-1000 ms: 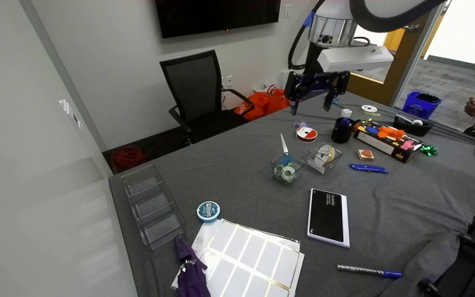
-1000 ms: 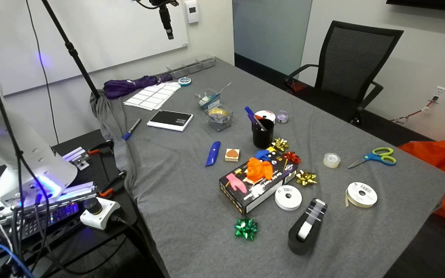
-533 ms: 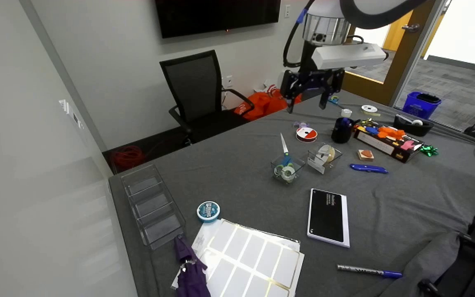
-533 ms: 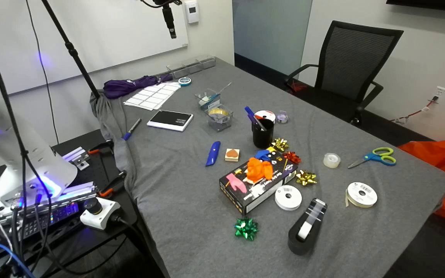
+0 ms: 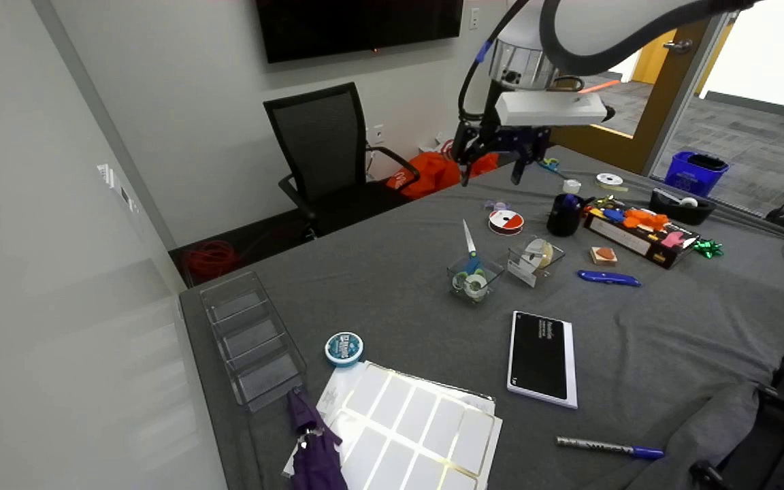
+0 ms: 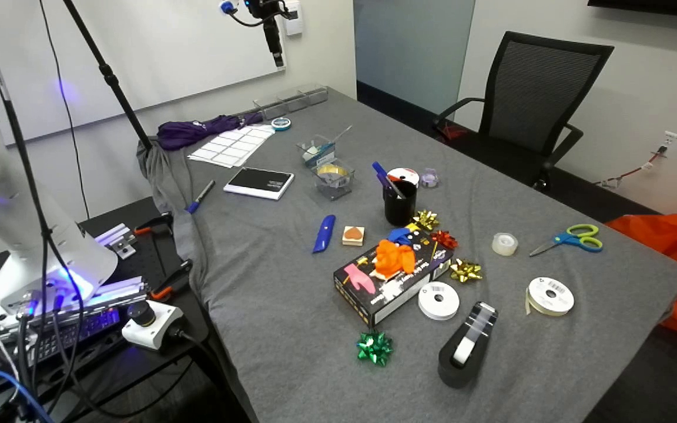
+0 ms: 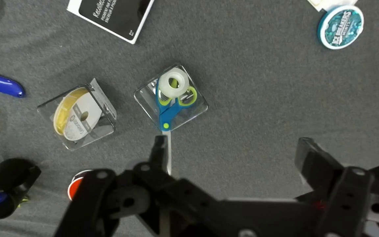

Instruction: Remove the scissors from the glass box

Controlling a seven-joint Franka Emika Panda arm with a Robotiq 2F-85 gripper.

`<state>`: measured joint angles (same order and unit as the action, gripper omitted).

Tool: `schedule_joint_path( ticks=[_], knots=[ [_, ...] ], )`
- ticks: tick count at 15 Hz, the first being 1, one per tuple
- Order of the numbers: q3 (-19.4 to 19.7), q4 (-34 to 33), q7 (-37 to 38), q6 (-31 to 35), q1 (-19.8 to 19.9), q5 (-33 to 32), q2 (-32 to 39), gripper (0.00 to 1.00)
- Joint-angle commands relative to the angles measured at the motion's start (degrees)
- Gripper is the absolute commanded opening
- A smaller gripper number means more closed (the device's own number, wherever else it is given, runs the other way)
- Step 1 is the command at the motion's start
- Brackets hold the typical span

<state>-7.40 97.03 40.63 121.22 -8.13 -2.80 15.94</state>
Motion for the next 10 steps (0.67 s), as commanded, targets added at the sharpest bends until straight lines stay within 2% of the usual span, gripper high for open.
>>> schedule_joint_path(
  ticks=[1,10],
  knots=[
    [2.1,-4.4,-0.4,6.1,-0.4,3.0,5.9,1.0],
    [7.7,-12.5,4.1,17.8,-3.7,0.9,19.5,1.0]
  ],
)
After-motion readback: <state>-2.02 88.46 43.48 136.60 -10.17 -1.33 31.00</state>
